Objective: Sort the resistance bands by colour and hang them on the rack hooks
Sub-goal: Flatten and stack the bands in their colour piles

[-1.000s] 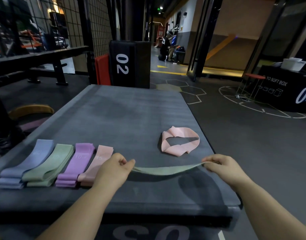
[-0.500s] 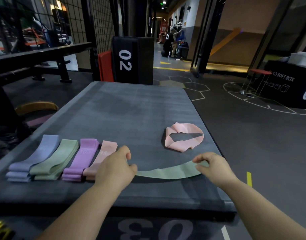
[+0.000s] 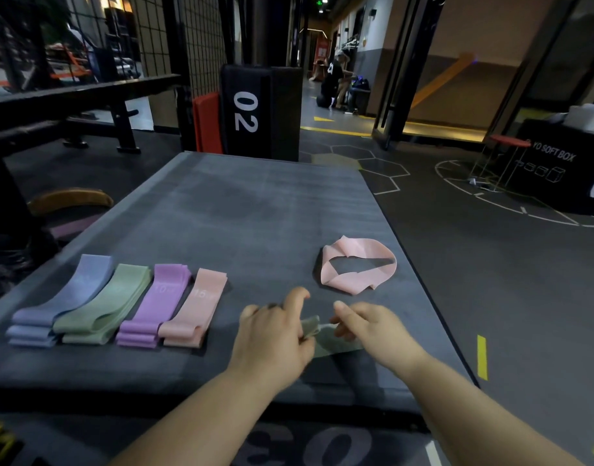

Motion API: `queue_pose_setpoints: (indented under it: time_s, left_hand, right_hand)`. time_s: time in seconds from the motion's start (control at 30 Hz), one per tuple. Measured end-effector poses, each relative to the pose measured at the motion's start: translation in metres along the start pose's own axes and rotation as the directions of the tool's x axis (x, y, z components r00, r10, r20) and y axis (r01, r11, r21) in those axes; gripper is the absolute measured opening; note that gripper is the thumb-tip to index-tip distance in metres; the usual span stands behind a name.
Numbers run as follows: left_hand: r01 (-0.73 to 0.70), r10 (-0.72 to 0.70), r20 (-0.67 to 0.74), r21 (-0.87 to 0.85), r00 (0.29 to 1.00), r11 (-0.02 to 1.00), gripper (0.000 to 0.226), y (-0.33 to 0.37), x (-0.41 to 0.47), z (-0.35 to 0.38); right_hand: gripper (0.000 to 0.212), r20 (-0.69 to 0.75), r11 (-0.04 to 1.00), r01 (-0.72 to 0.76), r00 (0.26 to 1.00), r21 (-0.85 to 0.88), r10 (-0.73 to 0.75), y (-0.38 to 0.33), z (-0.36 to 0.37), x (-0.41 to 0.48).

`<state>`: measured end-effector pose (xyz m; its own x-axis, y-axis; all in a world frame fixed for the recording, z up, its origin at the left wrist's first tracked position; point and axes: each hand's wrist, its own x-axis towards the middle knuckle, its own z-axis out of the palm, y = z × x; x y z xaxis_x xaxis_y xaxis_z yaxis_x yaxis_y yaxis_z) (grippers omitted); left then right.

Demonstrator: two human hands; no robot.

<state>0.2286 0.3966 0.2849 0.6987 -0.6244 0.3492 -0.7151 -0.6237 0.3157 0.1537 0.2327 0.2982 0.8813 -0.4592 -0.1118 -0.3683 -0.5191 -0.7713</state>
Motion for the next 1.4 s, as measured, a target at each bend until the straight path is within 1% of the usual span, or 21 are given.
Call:
queue_pose_setpoints:
  time_s: [0.07, 0.17, 0.27, 0.33, 0.4, 0.47, 0.53, 0.63, 0.87, 1.0, 1.17, 1.27, 1.4]
  left_hand:
    - [-0.037, 0.037, 0.021, 0.022, 0.999, 0.999, 0.057, 0.005, 0.000, 0.005]
    - [-0.075, 0.075, 0.012, 0.003, 0.997, 0.997, 0.049, 0.007, 0.001, 0.010]
    - [-0.096, 0.096, -0.011, -0.058, 0.995, 0.994, 0.039, 0.008, 0.002, 0.012]
    - [-0.105, 0.105, -0.007, -0.019, 0.994, 0.994, 0.042, 0.006, 0.002, 0.019]
    - [-0.094, 0.094, -0.026, -0.004, 0.995, 0.996, 0.053, 0.005, 0.001, 0.022]
    - [-0.038, 0.037, 0.032, 0.027, 0.999, 0.999, 0.061, 0.002, 0.002, 0.021]
    - [0.040, -0.039, 0.127, -0.005, 0.991, 0.999, 0.064, -0.004, 0.005, 0.023]
    - [0.083, -0.075, 0.180, -0.038, 0.981, 0.996, 0.060, -0.007, 0.007, 0.022]
    - [0.039, -0.033, 0.138, -0.043, 0.990, 0.998, 0.044, -0.002, 0.003, 0.017]
    - [0.026, -0.018, 0.148, -0.049, 0.989, 0.998, 0.042, -0.001, 0.002, 0.010]
    - [0.019, -0.010, 0.167, -0.051, 0.986, 0.999, 0.040, -0.004, -0.001, 0.008]
    - [0.019, -0.012, 0.179, -0.041, 0.984, 0.999, 0.039, -0.004, -0.002, 0.006]
    - [0.009, -0.005, 0.158, -0.026, 0.987, 1.000, 0.035, -0.003, -0.002, 0.003]
  right_hand:
    - [0.038, 0.014, 0.995, -0.043, 0.999, 0.095, 0.042, -0.004, 0.007, 0.001]
    - [0.021, 0.018, 0.977, -0.105, 0.994, 0.186, 0.103, -0.003, 0.015, 0.005]
    - [0.026, 0.030, 0.940, -0.199, 0.980, 0.278, 0.199, -0.002, 0.016, 0.007]
    - [0.029, 0.048, 0.913, -0.206, 0.978, 0.352, 0.202, -0.002, 0.014, 0.007]
    - [0.029, 0.053, 0.896, -0.182, 0.983, 0.406, 0.176, -0.002, 0.010, 0.007]
    - [0.027, 0.045, 0.901, -0.154, 0.988, 0.405, 0.149, 0.001, 0.005, 0.010]
    - [0.023, 0.034, 0.910, -0.136, 0.990, 0.391, 0.134, 0.004, -0.004, 0.011]
    - [0.018, 0.019, 0.914, -0.126, 0.992, 0.385, 0.128, 0.009, -0.016, 0.012]
    - [0.017, -0.016, 0.930, -0.115, 0.992, 0.349, 0.129, 0.016, -0.025, 0.013]
    - [0.018, -0.035, 0.937, -0.108, 0.991, 0.332, 0.126, 0.017, -0.029, 0.012]
    - [0.024, -0.036, 0.946, -0.122, 0.990, 0.299, 0.139, 0.021, -0.035, 0.014]
    - [0.023, -0.055, 0.956, -0.123, 0.988, 0.267, 0.142, 0.022, -0.035, 0.016]
    - [0.020, -0.087, 0.956, -0.113, 0.986, 0.272, 0.141, 0.022, -0.039, 0.016]
